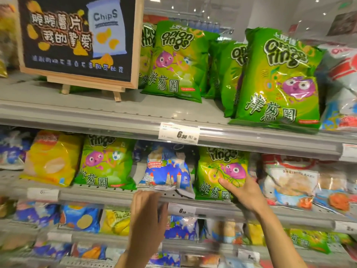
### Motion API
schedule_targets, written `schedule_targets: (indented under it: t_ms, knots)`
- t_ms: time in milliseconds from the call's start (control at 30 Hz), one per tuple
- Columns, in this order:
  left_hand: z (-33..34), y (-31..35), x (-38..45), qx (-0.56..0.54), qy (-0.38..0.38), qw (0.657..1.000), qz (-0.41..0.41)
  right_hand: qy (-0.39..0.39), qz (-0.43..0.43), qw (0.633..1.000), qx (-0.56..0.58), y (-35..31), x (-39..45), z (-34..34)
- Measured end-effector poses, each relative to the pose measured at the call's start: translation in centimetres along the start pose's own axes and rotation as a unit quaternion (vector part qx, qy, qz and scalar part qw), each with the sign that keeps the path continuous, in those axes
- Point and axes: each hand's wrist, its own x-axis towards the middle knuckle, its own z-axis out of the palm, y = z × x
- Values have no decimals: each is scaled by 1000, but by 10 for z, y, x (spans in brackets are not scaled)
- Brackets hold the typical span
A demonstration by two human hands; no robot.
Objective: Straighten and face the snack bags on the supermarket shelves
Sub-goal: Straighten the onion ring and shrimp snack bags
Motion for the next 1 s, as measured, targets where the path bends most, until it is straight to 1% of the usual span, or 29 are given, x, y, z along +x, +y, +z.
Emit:
schedule_targets:
  t_ms: [67, 167, 267, 367, 467, 533, 667, 700, 767, 833, 867, 933, 1000]
  knots:
    - [1, 0, 0, 6, 13, 1000, 14, -29, 6, 1000, 3, 3, 0, -9]
    - [5, 5, -2, 34, 20, 999, 24, -60, 10, 997, 54, 5, 1, -12]
    - [4, 10, -4, 58, -3, 998, 0, -62, 40, 993, 97, 6, 7, -10]
    - [3, 12, -5, 82, -30, 996, -25, -69, 92, 990, 81, 6, 17, -11]
    - [2, 14, -5, 79, -27, 996, -33, -61, 123, 988, 75, 5, 20, -8]
    - [0, 15, -4, 74, -33, 996, -30, -23, 109, 991, 80, 2, 12, -6]
    - [-2, 12, -6, 92, -40, 995, -11, 91, 14, 996, 13, 0, -13, 1]
    - [-3, 12, -6, 94, -43, 995, -12, 121, 5, 993, -14, 0, -20, 3]
    - [-5, 14, -4, 90, -48, 995, -20, 204, -11, 977, -57, -4, -35, 11]
    - [-9, 15, 0, 75, -48, 996, -21, 281, -62, 956, -55, -14, -52, 23]
    - [-12, 16, 2, 56, -47, 997, -23, 297, -85, 950, -43, -21, -58, 30]
    - [-19, 12, 5, -1, -36, 999, -32, 302, -127, 944, -31, -40, -67, 48]
    - [-32, 2, 11, -39, -8, 998, -46, 318, -166, 933, -43, -59, -71, 67]
